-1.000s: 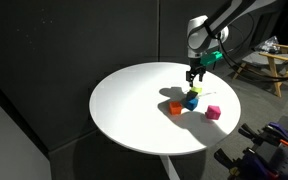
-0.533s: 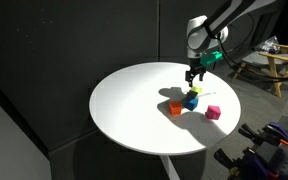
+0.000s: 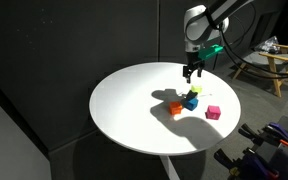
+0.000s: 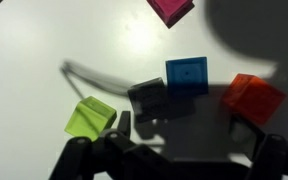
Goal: Place the gray block between the blue and the green blocks
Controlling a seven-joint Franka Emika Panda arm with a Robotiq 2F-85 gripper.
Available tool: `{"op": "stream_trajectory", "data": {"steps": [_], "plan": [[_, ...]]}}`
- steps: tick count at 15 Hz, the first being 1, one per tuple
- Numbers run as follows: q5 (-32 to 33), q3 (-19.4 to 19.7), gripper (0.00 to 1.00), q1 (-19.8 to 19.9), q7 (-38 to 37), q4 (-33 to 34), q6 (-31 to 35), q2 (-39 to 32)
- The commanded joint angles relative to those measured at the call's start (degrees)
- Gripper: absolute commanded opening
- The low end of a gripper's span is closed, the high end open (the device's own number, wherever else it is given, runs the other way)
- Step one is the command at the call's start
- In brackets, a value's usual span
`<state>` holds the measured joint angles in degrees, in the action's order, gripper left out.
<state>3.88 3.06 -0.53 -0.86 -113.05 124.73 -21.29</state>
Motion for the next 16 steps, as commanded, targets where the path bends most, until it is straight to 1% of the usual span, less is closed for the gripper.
{"op": "stream_trajectory", "data": {"steps": [1, 6, 12, 16], "plan": [[1.04, -0.60, 1.00, -1.04, -2.74, -3.69, -2.63, 6.76], [1.06, -2.12, 1.00, -2.22, -3.70, -8.87, -4.56, 14.62], [1.07, -4.11, 1.00, -2.40, -1.37, -14.72, -5.26, 22.55], [1.48, -4.85, 1.00, -2.32, 0.11, -19.18, -2.78, 28.12]]}}
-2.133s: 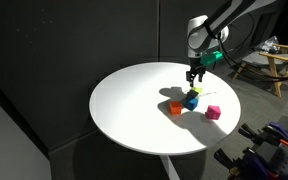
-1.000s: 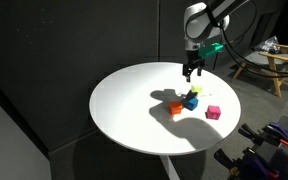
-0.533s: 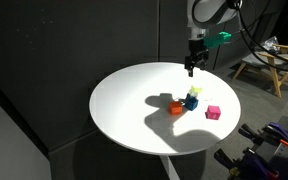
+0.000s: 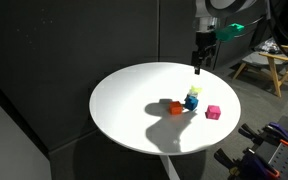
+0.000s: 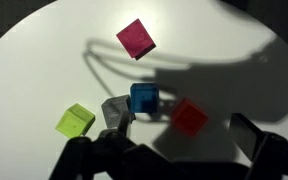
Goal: Place the gray block between the blue and the green blocks
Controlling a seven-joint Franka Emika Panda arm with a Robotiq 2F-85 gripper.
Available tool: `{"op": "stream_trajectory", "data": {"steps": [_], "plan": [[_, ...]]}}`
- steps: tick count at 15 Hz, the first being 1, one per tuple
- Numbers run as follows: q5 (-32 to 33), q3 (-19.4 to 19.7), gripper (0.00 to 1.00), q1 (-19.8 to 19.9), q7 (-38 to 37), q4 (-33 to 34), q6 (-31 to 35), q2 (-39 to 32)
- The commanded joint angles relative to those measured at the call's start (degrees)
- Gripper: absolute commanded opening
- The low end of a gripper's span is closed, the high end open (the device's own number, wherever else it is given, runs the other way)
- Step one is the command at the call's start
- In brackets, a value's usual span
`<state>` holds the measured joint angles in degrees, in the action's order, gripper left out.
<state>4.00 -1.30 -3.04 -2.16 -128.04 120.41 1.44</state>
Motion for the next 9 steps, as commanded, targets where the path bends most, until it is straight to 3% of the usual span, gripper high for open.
{"op": "stream_trajectory", "data": {"steps": [1, 6, 9], "plan": [[1.83, -0.67, 1.00, 0.17, 1.44, -5.09, 2.37, 6.77], [1.91, -1.11, 1.00, 0.27, 1.54, -6.40, 4.08, 11.51], [-0.22, -0.88, 1.00, -0.03, 2.72, -5.39, 0.58, 12.71]]}}
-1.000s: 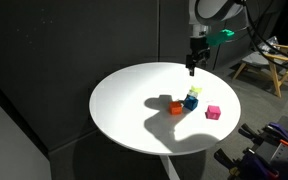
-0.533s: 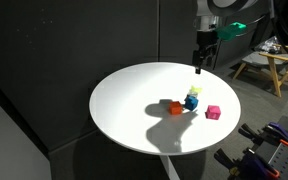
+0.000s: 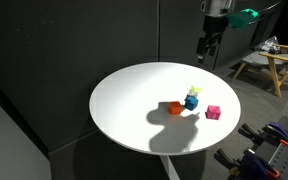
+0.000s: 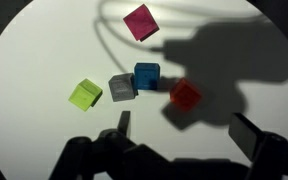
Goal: Place the gray block between the blue and the green blocks
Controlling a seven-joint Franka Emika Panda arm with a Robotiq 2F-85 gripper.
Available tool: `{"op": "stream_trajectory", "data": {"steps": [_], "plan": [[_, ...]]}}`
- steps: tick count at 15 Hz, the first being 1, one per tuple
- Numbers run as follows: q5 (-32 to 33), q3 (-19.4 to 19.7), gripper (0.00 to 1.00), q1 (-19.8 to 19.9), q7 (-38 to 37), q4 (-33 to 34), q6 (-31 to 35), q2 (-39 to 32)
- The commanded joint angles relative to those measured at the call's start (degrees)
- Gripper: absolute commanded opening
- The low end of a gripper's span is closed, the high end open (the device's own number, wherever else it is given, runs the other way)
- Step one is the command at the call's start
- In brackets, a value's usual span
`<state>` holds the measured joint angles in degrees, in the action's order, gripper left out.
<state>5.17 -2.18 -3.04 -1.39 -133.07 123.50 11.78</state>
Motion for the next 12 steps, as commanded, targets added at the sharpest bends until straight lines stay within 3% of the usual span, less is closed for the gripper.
{"op": "stream_trajectory", "data": {"steps": [1, 5, 6, 12], "plan": [[-2.00, 0.07, 1.00, -0.19, 2.60, -0.22, -3.94, 2.71], [-4.26, 0.29, 1.00, -0.41, 4.99, 0.31, -9.37, 3.75], [-2.85, -0.15, 1.00, 0.07, 3.12, 0.10, -6.93, 2.38], [-2.97, -0.15, 1.00, 0.07, 3.23, 0.07, -7.15, 2.08]]}}
